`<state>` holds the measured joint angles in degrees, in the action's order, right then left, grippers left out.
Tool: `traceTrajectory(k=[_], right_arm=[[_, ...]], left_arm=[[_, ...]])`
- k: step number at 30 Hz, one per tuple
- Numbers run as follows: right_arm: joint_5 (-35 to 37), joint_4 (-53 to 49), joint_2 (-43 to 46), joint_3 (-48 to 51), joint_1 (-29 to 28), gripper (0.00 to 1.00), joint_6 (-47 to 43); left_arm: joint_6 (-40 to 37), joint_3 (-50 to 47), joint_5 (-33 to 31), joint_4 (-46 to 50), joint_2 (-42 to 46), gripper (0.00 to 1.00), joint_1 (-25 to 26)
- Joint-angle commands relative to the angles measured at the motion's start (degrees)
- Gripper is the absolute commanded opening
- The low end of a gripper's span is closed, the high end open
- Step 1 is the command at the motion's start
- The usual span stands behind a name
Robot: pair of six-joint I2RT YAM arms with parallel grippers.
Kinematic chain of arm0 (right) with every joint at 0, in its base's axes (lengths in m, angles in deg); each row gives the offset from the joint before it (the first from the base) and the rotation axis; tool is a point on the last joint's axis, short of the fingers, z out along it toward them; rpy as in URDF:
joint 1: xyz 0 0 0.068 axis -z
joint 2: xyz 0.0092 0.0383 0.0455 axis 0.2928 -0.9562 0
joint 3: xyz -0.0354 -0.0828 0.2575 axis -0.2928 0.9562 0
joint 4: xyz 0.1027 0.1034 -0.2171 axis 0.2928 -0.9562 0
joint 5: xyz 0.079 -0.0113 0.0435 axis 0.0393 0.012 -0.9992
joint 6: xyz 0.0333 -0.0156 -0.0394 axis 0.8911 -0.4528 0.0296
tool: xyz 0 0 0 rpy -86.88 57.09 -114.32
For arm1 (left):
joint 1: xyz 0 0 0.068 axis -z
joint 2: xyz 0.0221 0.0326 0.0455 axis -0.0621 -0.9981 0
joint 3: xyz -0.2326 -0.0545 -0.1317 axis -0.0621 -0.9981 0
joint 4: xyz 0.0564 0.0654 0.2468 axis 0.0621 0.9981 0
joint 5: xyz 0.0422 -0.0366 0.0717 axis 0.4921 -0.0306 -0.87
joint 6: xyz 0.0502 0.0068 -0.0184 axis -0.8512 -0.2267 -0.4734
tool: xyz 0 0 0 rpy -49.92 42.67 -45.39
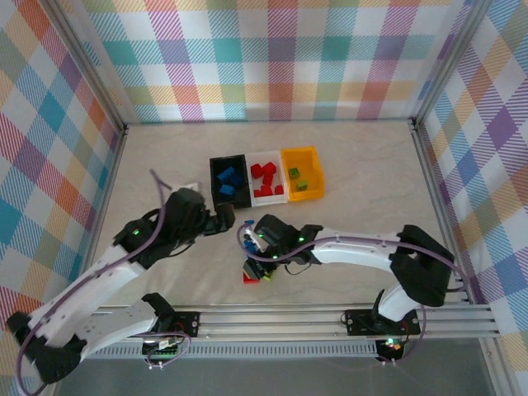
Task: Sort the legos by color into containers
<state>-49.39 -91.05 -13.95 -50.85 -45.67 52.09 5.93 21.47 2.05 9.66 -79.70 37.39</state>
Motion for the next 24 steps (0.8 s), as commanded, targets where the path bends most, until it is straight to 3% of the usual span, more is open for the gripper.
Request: traceTrajectory(k=[1, 6, 13, 24], right_arm=[[-2.13, -0.85, -4.39, -5.20, -0.89, 0.69, -4.77], [-5.41, -3.21, -10.68, -9.78, -0.98, 0.69, -5.69], [-6.46, -7.93, -11.95, -9.47, -2.40, 0.69, -6.50], [0.63, -12.66, -12.41, -7.75, -7.55, 0.69, -7.99]], left_arm=[[1.59, -0.57, -5.61, 5.54, 5.27, 1.00, -0.60], [1.82, -1.12, -5.84, 7.89, 5.92, 1.00, -0.87], [1.36, -2.28, -5.90, 6.62, 5.44, 1.00, -1.39], [1.24, -2.57, -5.85, 7.05, 5.54, 1.00, -2.78]])
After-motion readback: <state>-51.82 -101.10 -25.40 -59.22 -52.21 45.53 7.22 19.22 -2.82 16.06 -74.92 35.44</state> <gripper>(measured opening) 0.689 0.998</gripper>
